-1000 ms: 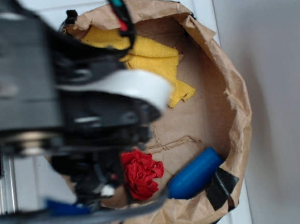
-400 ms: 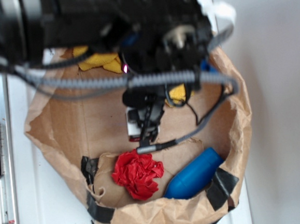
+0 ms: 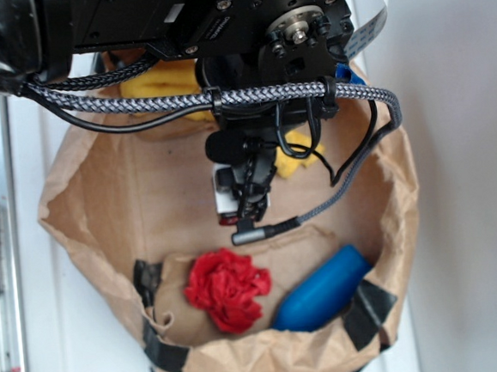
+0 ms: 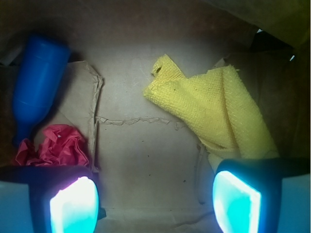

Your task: Grab the yellow cloth.

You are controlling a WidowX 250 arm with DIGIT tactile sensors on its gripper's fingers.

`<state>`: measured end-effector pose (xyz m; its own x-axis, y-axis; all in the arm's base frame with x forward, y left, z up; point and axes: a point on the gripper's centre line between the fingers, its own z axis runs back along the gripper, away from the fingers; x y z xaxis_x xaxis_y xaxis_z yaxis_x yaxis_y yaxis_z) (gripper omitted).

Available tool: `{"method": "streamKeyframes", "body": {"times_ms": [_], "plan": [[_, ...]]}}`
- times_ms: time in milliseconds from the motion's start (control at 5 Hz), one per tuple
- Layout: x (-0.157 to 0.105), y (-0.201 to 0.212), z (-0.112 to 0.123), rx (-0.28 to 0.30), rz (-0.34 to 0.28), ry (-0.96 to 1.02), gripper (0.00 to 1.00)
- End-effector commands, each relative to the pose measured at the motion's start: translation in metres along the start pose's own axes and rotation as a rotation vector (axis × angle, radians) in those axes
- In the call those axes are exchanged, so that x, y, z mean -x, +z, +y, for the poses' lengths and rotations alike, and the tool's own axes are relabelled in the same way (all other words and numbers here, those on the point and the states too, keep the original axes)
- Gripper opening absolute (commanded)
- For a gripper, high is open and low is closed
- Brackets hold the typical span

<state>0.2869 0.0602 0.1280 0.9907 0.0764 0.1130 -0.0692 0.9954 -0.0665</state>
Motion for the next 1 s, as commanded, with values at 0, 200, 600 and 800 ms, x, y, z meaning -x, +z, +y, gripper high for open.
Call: {"method": "streamKeyframes", "body": {"times_ms": [0, 200, 600, 800], "plan": [[-0.007, 0.016, 0.003, -0.012, -0.058, 0.007, 1.00], [-0.018, -0.009, 0.000, -0.027, -0.053, -0.011, 1.00], [-0.029, -0.044, -0.012, -0.116, -0.051, -0.018, 1.00], [-0.032, -0.047, -0.007, -0.136, -0.073, -0.014, 1.00]]}}
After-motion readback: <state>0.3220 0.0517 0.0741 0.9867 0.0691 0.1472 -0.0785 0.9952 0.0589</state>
